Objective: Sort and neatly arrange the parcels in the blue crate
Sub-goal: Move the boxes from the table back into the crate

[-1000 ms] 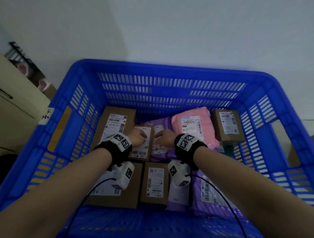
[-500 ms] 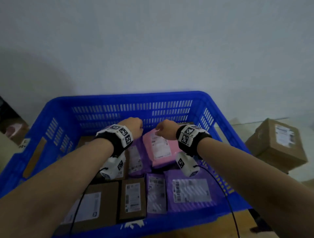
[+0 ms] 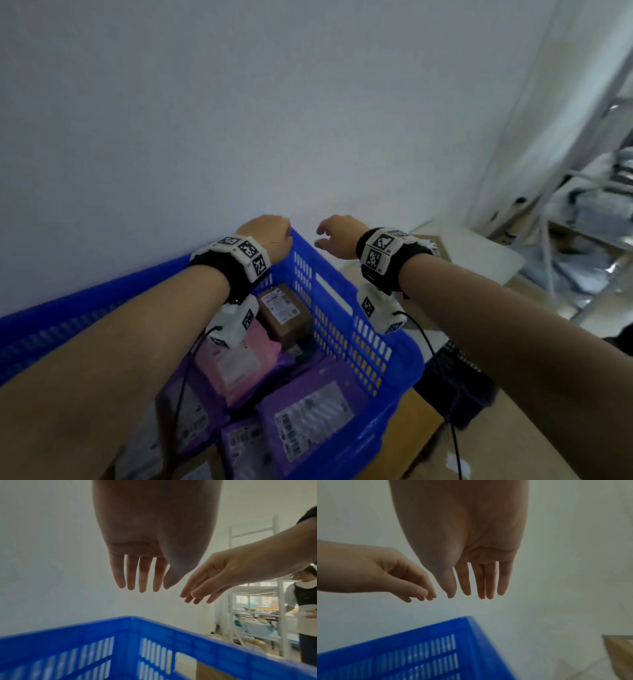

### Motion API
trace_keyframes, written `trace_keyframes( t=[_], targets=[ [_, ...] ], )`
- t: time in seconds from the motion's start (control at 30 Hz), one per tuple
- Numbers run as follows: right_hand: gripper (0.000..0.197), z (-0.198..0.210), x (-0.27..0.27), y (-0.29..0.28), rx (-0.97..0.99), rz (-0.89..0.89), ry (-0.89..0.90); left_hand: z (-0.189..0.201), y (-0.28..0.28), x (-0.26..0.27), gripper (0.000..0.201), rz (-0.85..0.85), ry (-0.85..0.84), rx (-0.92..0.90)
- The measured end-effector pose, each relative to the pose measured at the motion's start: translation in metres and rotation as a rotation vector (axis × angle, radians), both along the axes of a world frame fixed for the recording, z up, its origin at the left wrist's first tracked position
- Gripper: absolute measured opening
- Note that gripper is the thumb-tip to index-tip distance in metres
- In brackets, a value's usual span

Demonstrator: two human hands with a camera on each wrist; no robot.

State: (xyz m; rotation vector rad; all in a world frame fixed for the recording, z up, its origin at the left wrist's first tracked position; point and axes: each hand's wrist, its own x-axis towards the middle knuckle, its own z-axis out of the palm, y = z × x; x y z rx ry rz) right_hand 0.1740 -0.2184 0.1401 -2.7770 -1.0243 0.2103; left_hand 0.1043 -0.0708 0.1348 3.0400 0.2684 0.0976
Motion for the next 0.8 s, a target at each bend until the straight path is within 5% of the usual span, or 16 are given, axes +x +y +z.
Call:
trace_keyframes(
  t=[0.37, 0.7, 0.8],
  targets=[
    [0.042, -0.032, 0.12, -0.154, -0.081, -0.289, 0.08, -0.031, -0.149, 0.146, 0.033, -0.165, 0.074, -0.08],
    [0.043, -0.109, 0.219, -0.248, -0.013, -0.386, 0.336, -0.077, -0.229, 0.237, 0.039, -0.034, 0.39, -0.227],
    [0.058, -0.133, 0.238, -0.266, 0.103, -0.486, 0.478, -0.093, -0.238, 0.251, 0.049, 0.06, 0.471, -0.292]
  ],
)
